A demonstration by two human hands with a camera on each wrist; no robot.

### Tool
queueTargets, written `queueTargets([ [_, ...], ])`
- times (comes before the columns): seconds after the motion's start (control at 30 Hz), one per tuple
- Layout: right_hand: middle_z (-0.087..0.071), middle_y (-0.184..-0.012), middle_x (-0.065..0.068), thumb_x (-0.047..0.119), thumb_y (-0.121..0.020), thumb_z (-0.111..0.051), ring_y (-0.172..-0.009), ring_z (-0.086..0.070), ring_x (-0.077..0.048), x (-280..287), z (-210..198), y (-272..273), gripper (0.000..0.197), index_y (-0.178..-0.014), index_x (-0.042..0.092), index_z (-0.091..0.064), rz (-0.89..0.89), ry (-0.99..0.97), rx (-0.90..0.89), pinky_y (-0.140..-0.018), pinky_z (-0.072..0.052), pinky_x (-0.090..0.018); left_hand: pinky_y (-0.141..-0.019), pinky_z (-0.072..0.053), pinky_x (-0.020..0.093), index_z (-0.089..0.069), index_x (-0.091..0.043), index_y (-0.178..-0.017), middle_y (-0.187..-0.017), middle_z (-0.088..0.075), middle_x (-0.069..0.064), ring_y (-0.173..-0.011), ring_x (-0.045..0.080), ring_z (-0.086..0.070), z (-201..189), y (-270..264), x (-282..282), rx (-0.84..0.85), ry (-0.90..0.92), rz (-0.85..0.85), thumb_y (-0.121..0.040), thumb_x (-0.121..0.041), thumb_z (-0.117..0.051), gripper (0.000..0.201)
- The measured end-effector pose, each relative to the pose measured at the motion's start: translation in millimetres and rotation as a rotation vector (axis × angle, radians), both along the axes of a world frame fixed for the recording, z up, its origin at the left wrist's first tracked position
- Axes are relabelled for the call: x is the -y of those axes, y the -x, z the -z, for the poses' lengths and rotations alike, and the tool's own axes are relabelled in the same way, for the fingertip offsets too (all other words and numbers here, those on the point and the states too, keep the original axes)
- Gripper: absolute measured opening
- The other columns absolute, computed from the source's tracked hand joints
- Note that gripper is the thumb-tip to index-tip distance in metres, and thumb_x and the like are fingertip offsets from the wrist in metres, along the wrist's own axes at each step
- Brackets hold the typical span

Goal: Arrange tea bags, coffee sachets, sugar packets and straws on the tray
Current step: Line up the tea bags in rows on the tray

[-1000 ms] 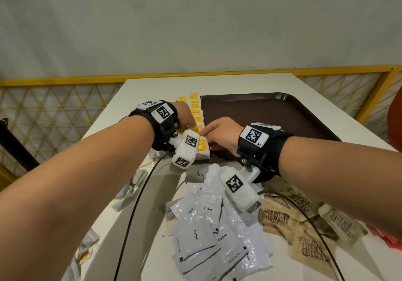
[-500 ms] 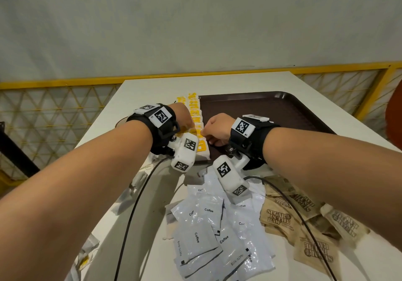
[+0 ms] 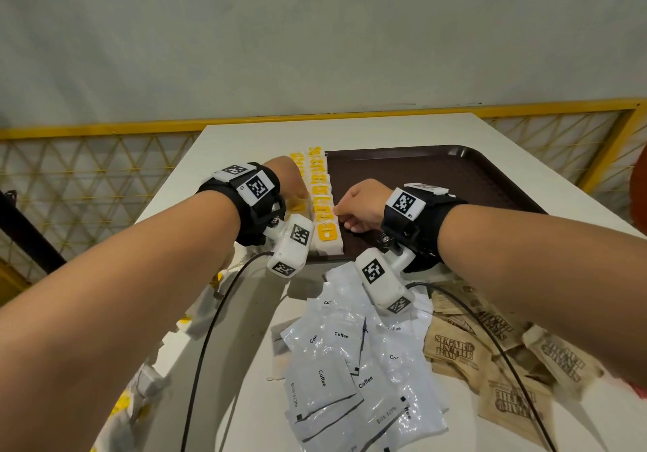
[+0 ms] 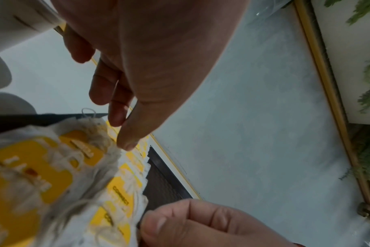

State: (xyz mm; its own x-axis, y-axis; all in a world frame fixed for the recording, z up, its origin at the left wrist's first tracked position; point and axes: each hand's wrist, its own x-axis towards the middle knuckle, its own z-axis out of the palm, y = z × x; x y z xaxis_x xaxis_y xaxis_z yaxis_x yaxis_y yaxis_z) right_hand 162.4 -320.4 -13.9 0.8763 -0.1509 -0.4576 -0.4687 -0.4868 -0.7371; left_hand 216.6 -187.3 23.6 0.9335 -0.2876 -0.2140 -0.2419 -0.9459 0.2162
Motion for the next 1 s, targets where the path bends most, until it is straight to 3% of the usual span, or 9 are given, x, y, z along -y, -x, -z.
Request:
queueTargets([
  [0.1,-0.054,-0.072,-0.008,0.008,-0.097,-0.05,-0.06,-0.054,-0.014,8.7,3.3,-3.5,0.025,-0.072,0.007,-0.049,0.09,-0.109,0.062,-0.053,-0.05,-0.02,-0.085,-0.043,0.027,-0.064,-0.001,-0.119,-0.12,-0.062,0.013,-0.106,0.021,-0.054,3.8,-4.7,-3.8,0.026,-0.016,0.044,-0.094,-0.027,-0.057,0.037],
  [0.2,-0.061,-0.088,-0.01,-0.002,-0.09,-0.054,-0.078,-0.063,-0.019,12.3,6.1,-5.1,0.012,-0.085,0.008,-0.057,0.159,-0.179,0.212,-0.08,-0.058,-0.033,-0.098,-0.042,0.032,-0.064,-0.001,-0.119,-0.125,-0.06,0.013,-0.116,0.026,-0.054,1.1,0.8,-5.4,0.05,0.045,0.051,-0.094,-0.027,-0.057,0.037],
  [0.33,-0.06,-0.092,-0.007,-0.006,-0.088,-0.053,-0.09,-0.062,-0.022,2.0,5.8,-2.1,0.032,-0.12,-0.005,-0.057,0.091,-0.198,0.244,-0.086,-0.055,-0.032,-0.097,-0.043,0.031,-0.065,-0.004,-0.118,-0.123,-0.061,0.011,-0.115,0.025,-0.055,1.4,5.4,-6.2,0.056,0.063,0.067,-0.092,-0.026,-0.059,0.034],
  [0.43,-0.063,-0.114,-0.021,-0.007,-0.088,-0.053,-0.112,-0.061,-0.034,0.7,1.4,4.9,0.034,-0.121,-0.005,-0.057,0.075,-0.143,0.251,-0.088,-0.054,-0.034,-0.091,-0.045,0.03,-0.067,-0.004,-0.114,-0.119,-0.063,0.011,-0.111,0.024,-0.057,2.3,10.5,-7.5,0.046,0.068,0.081,-0.09,-0.026,-0.062,0.033],
  [0.5,-0.056,-0.126,-0.029,-0.011,-0.09,-0.048,-0.121,-0.054,-0.039,4.8,-0.3,9.8,0.034,-0.123,-0.008,-0.054,0.084,-0.178,0.248,-0.08,-0.055,-0.028,-0.081,-0.044,0.027,-0.07,-0.006,-0.109,-0.113,-0.066,0.009,-0.102,0.021,-0.058,3.6,13.0,-9.8,0.03,0.08,0.101,-0.088,-0.027,-0.065,0.03],
  [0.57,-0.059,-0.118,-0.031,-0.013,-0.091,-0.047,-0.113,-0.059,-0.038,7.8,0.2,16.5,0.031,-0.121,-0.011,-0.055,0.086,-0.206,0.24,-0.08,-0.055,-0.028,-0.074,-0.04,0.025,-0.071,-0.007,-0.106,-0.108,-0.067,0.007,-0.092,0.016,-0.055,5.3,16.9,-11.9,0.024,0.08,0.125,-0.086,-0.028,-0.067,0.029],
  [0.7,-0.064,-0.083,-0.011,-0.007,-0.086,-0.058,-0.076,-0.063,-0.019,8.7,4.3,24.3,0.021,-0.106,-0.006,-0.064,0.044,-0.131,0.253,-0.08,-0.056,-0.033,-0.076,-0.044,0.025,-0.071,-0.005,-0.106,-0.109,-0.068,0.009,-0.094,0.019,-0.058,5.5,21.2,-11.0,0.038,0.047,0.146,-0.087,-0.029,-0.067,0.031],
  [0.8,-0.063,-0.079,-0.008,-0.007,-0.086,-0.058,-0.076,-0.062,-0.019,5.9,4.1,24.7,0.019,-0.104,-0.006,-0.064,0.039,-0.128,0.255,-0.082,-0.056,-0.033,-0.088,-0.046,0.029,-0.069,-0.004,-0.11,-0.114,-0.066,0.011,-0.108,0.024,-0.06,7.1,23.8,-8.8,0.034,-0.021,0.157,-0.089,-0.034,-0.063,0.037],
  [1.0,-0.063,-0.079,-0.008,-0.008,-0.084,-0.058,-0.08,-0.062,-0.021,4.7,4.3,25.5,0.02,-0.102,-0.005,-0.065,0.018,-0.117,0.26,-0.084,-0.055,-0.035,-0.084,-0.046,0.026,-0.067,-0.003,-0.113,-0.114,-0.066,0.012,-0.101,0.022,-0.059,10.3,25.1,-7.4,0.024,-0.063,0.163,-0.093,-0.032,-0.058,0.037],
])
